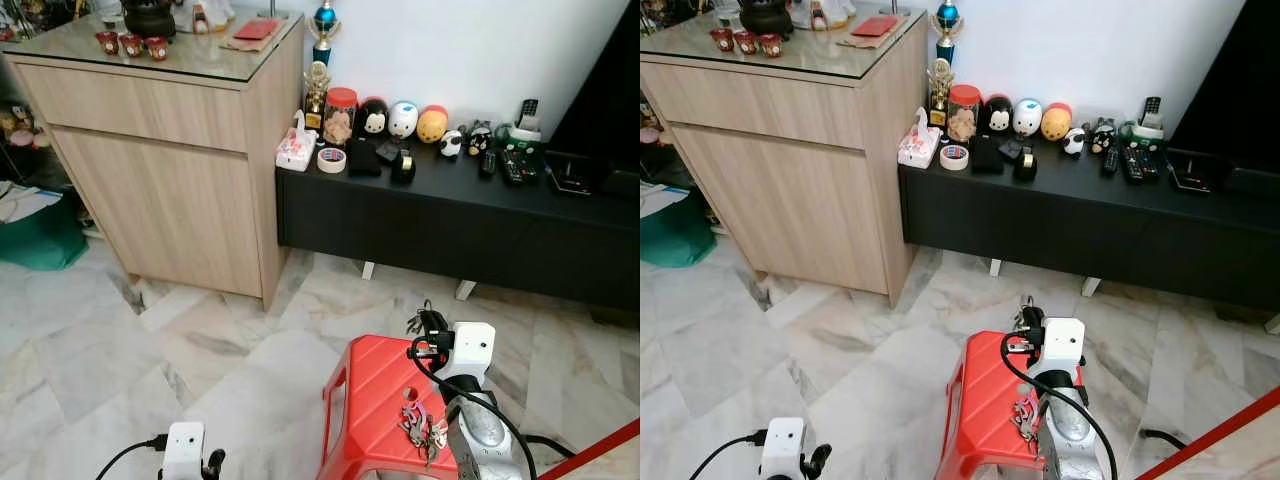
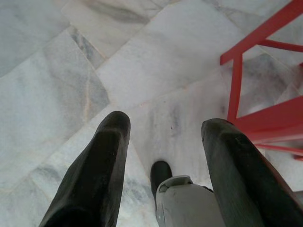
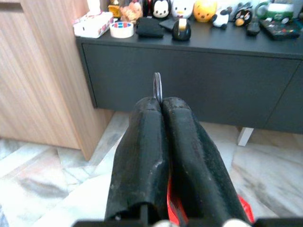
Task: Hang keys on a hook
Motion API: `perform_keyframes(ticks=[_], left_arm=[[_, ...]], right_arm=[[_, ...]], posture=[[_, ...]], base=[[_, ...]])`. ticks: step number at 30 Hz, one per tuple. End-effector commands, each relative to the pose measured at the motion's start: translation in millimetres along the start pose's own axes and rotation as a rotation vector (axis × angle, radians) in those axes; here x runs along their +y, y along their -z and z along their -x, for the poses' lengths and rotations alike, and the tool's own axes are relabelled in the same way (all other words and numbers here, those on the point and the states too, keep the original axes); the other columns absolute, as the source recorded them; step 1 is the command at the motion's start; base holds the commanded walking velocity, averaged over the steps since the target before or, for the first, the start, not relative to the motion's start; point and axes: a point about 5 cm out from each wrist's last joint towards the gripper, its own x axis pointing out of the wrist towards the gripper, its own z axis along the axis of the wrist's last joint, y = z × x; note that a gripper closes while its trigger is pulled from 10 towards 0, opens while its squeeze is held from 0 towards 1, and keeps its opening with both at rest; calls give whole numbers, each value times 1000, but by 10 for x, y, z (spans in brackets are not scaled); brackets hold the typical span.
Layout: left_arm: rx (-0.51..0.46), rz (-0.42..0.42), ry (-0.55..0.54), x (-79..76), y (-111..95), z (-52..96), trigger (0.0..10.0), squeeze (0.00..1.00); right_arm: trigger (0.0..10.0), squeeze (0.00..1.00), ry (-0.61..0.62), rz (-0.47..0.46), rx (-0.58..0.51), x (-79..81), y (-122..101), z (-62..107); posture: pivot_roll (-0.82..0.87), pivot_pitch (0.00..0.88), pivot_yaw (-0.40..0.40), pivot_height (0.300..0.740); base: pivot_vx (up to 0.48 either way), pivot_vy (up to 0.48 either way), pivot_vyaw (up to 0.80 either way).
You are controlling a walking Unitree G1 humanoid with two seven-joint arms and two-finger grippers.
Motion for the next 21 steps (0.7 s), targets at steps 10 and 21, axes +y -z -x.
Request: perform_keyframes(ticks=[10,21], left_arm=[[31,-43,46,-89,37,-1,10000,0],[42,-65,76,-126,57,4,10000,0]], right_arm=[[10000,0,32,-10,4,-51,-21,-53],[10000,0,37,-26,6,-6,-38,-84]], posture=[[69,0,-102,740],[67,0,-98,740]], base=[[0,0,0],[-196,0,0]])
